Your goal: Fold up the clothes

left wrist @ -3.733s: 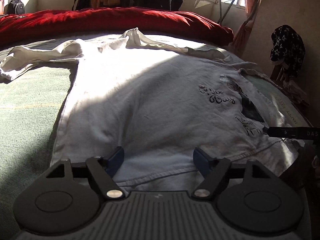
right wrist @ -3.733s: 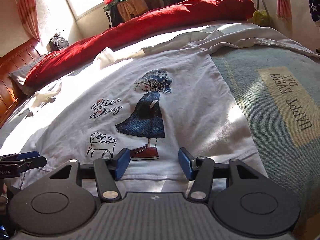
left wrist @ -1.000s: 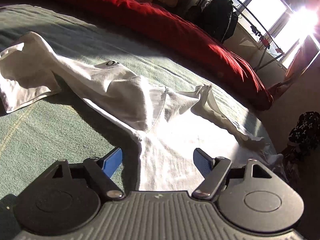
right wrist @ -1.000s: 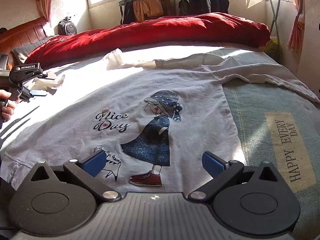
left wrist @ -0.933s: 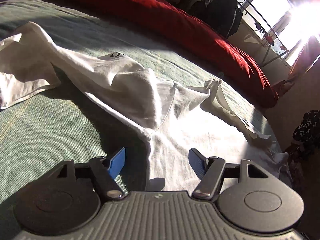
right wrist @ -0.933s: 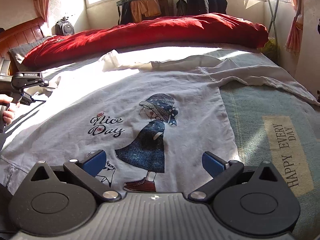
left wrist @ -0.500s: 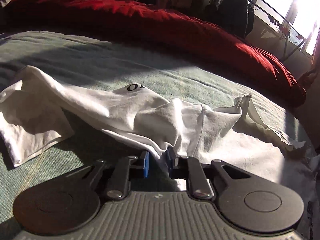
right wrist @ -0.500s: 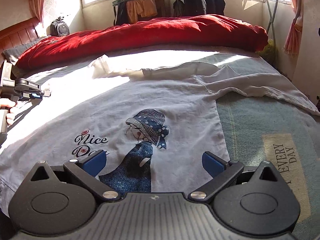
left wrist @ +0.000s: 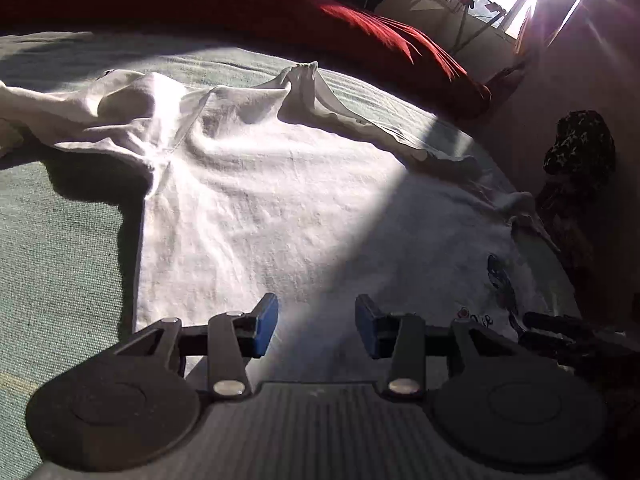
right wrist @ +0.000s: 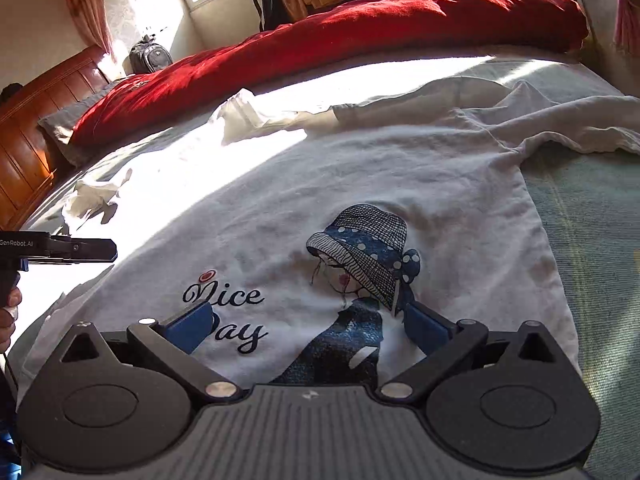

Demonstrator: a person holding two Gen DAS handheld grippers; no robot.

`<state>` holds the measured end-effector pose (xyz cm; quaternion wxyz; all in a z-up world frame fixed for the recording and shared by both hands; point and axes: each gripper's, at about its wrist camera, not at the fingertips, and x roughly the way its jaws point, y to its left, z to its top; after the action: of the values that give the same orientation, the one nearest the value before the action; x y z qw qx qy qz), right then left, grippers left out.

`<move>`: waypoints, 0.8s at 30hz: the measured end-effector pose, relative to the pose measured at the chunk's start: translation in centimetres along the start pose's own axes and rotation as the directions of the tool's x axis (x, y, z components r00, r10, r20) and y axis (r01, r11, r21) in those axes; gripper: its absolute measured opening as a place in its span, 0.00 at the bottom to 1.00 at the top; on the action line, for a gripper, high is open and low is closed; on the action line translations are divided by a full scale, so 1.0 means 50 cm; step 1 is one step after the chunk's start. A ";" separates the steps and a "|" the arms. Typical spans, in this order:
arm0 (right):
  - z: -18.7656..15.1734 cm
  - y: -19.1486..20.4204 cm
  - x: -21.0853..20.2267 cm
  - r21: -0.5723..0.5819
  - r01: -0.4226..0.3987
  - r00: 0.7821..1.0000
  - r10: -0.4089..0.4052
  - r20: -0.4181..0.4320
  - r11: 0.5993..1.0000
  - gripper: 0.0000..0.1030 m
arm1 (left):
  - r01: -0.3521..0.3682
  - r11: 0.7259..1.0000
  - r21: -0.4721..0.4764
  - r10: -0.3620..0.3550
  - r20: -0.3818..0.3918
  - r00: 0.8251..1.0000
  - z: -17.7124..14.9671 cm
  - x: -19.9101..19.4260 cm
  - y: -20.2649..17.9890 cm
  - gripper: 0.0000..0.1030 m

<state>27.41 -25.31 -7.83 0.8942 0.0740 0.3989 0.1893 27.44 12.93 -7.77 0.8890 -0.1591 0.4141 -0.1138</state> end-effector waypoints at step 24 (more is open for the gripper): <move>0.048 0.022 0.059 -0.242 0.084 0.992 -0.104 -0.071 0.967 1.00 | -0.209 0.938 0.275 0.203 0.049 0.978 0.020 0.032 -0.049 0.46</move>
<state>30.70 -23.10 -7.93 0.8872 -0.0609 0.4131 0.1963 29.03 10.33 -7.37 0.9135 0.0107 0.3997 -0.0757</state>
